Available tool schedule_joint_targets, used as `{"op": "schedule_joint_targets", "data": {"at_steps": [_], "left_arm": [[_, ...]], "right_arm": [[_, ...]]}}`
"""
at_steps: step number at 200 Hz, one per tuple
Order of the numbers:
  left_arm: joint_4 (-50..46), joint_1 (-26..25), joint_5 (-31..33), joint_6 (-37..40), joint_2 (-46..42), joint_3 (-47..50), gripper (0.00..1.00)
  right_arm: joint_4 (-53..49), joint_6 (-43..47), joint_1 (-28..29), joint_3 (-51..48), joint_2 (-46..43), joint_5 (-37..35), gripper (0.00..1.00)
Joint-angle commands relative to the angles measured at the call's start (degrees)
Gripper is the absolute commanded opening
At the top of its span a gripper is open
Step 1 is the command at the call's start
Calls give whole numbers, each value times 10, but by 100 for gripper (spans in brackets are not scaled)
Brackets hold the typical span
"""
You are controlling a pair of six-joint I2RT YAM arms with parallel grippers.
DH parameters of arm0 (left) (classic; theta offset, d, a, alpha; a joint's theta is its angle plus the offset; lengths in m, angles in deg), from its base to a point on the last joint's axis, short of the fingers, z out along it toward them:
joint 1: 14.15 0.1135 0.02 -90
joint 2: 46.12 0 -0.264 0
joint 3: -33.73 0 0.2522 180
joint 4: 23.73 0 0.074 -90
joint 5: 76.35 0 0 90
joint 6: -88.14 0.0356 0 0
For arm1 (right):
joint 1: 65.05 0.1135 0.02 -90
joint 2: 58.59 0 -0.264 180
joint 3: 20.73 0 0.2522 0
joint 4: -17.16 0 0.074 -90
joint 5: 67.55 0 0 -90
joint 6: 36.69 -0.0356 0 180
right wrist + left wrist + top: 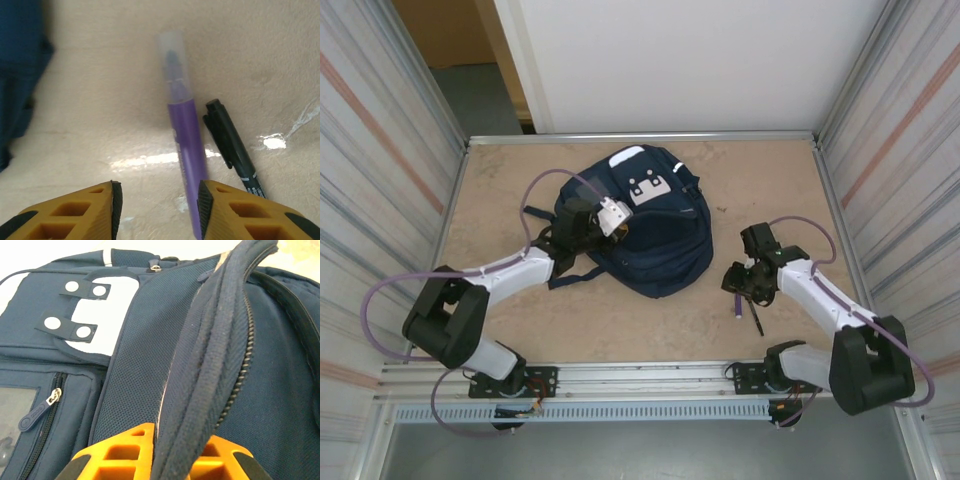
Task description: Pack the student bag
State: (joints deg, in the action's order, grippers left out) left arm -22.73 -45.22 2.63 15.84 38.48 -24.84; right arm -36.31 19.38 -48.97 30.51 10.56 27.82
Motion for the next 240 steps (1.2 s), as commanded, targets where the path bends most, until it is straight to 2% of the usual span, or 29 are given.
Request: {"op": "schedule_joint_targets", "data": {"at_steps": [1, 20, 39, 60, 93, 124, 142, 173, 198, 217, 230, 240], "left_arm": [[23, 10, 3, -40, -36, 9, 0], [21, 10, 9, -46, -45, 15, 1], [22, 10, -2, -50, -49, 18, 1], [20, 10, -18, -57, -50, 18, 2], [21, 10, -32, -76, -51, 14, 2], [35, 8, -35, -125, -54, 14, 2], [54, 8, -26, -162, -57, 20, 3], [57, 8, -55, -223, -50, 5, 3], [58, 9, -101, -265, -37, -11, 4], [77, 9, -129, -289, -26, -12, 4], [82, 9, -140, -299, -19, -11, 4], [84, 8, -144, -304, -15, -10, 4]], "right_arm": [[8, -9, 17, -11, 26, -39, 43], [29, -10, 31, -23, 51, -59, 41], [44, -10, 43, -20, 81, -53, 29], [36, -15, 73, 0, 87, -64, 20], [31, -40, 95, 40, 52, -12, 16], [3, -76, 130, 112, 7, 10, 16], [21, -119, 145, 143, -7, 29, 18], [168, -265, 153, 137, 4, 100, 18], [257, -385, 142, 134, 53, 98, 16], [311, -423, 135, 152, 100, 118, 16], [317, -428, 135, 178, 132, 127, 22], [305, -425, 135, 200, 155, 138, 35]]}}
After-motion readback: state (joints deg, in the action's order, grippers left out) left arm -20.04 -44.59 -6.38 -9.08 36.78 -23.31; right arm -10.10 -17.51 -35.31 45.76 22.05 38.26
